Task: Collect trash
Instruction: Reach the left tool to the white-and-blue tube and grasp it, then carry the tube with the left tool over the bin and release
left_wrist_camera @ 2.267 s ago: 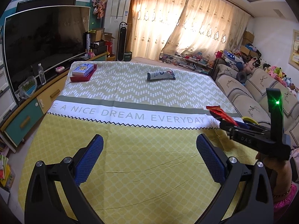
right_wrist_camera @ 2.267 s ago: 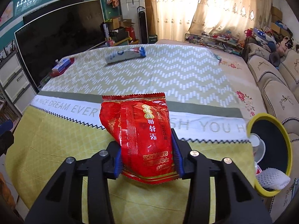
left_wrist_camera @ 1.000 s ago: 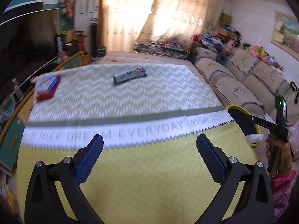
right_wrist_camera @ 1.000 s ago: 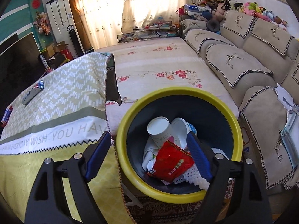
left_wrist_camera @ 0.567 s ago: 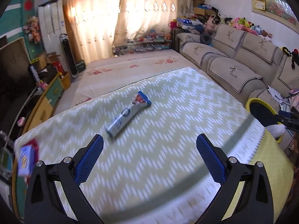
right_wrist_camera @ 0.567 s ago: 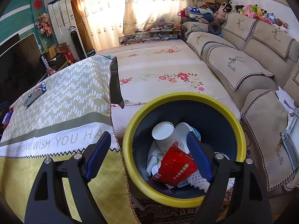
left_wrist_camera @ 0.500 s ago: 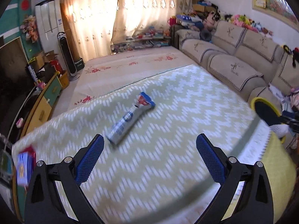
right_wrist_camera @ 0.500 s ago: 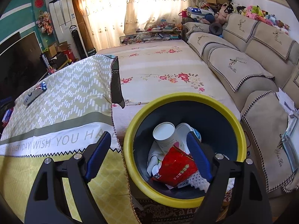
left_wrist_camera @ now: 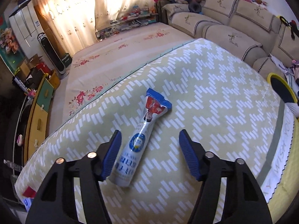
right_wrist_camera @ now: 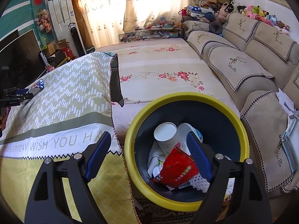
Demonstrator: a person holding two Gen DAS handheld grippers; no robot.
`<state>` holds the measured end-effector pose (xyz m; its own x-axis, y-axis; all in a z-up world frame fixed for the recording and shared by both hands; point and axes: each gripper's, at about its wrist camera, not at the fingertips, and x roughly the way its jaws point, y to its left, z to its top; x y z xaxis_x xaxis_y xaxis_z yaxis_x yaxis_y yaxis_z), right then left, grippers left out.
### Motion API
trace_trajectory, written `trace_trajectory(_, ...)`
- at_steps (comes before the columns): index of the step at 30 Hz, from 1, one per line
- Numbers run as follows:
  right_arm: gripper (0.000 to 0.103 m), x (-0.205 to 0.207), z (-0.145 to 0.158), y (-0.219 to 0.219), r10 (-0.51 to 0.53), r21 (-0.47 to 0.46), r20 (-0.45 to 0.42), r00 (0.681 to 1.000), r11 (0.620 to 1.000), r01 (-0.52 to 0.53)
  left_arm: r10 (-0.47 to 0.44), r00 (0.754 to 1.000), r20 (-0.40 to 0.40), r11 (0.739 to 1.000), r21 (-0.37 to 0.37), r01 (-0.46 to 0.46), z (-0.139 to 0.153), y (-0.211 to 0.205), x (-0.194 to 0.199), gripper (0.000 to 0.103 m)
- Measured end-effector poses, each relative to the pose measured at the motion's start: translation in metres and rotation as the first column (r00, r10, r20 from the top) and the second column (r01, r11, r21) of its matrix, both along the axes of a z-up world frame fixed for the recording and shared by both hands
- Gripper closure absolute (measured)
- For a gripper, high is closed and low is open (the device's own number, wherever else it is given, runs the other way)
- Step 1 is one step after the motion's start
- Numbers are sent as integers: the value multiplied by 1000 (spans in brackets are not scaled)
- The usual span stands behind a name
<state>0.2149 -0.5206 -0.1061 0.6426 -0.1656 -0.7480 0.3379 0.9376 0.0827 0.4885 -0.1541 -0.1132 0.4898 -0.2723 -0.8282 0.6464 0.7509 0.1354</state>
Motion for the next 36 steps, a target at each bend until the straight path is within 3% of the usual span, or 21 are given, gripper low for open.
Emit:
trace_trajectory(7, 25, -1, -2, -3, -11, 2, 1, 1000, 1000, 11, 8, 999, -46, 1000, -17, -9, -12, -2, 20, 57)
trace_trajectory(11, 25, -2, -2, -2, -4, 8, 3, 1000, 1000, 4, 20, 998, -64, 998, -55, -24, -13, 2, 23, 75)
trace_trajectory(17, 25, -9, 5, -1, 9, 9, 23, 1000, 1000, -9, 36, 998, -45, 998, -47, -38, -10, 1, 7, 85)
trace_trajectory(27, 25, -41, 26, -6, 42, -16, 78, 996, 999, -41, -32, 999, 44, 996, -81, 35, 40, -60, -101, 85)
trace_trajectory(36, 25, -101, 47, -42, 15, -57, 138, 990, 998, -7, -241, 969, 51, 964, -99, 245, 68, -187, -214, 85)
